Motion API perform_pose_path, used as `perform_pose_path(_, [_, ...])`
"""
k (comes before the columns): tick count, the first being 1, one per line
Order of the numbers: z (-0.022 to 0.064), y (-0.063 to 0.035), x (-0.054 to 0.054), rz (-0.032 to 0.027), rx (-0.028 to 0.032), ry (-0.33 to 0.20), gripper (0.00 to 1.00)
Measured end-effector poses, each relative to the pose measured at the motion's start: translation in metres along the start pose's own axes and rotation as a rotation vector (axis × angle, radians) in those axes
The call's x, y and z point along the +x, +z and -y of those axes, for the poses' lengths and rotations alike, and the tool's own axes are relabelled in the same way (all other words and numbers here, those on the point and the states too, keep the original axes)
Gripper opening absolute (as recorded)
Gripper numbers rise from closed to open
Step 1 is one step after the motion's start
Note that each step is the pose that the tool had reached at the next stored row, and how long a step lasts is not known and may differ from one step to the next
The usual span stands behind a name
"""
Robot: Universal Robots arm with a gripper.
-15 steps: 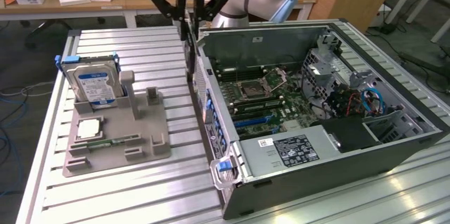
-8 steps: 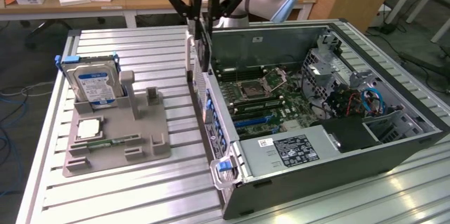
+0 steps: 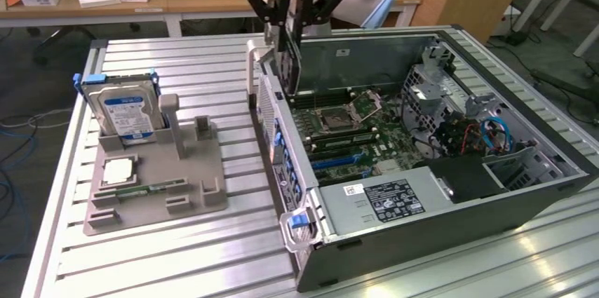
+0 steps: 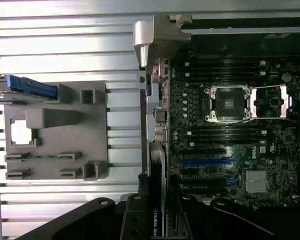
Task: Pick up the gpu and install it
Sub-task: 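Pick up the gpu and move the gpu toward the slot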
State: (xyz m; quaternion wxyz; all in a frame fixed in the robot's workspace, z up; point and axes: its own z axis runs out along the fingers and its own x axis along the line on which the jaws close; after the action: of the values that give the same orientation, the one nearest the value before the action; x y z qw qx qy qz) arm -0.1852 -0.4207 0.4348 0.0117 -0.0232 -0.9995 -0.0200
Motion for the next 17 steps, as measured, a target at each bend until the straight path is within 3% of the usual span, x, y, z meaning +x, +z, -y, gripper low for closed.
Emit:
perform_pose_path(7, [-0.0007, -0.0004, -0.015, -0.0026, 0.0002, 0.0, 0.26])
perform_pose_path(17, [-0.0015, -0.0012, -0.05, -0.0067, 0.0024, 0.0, 0.26])
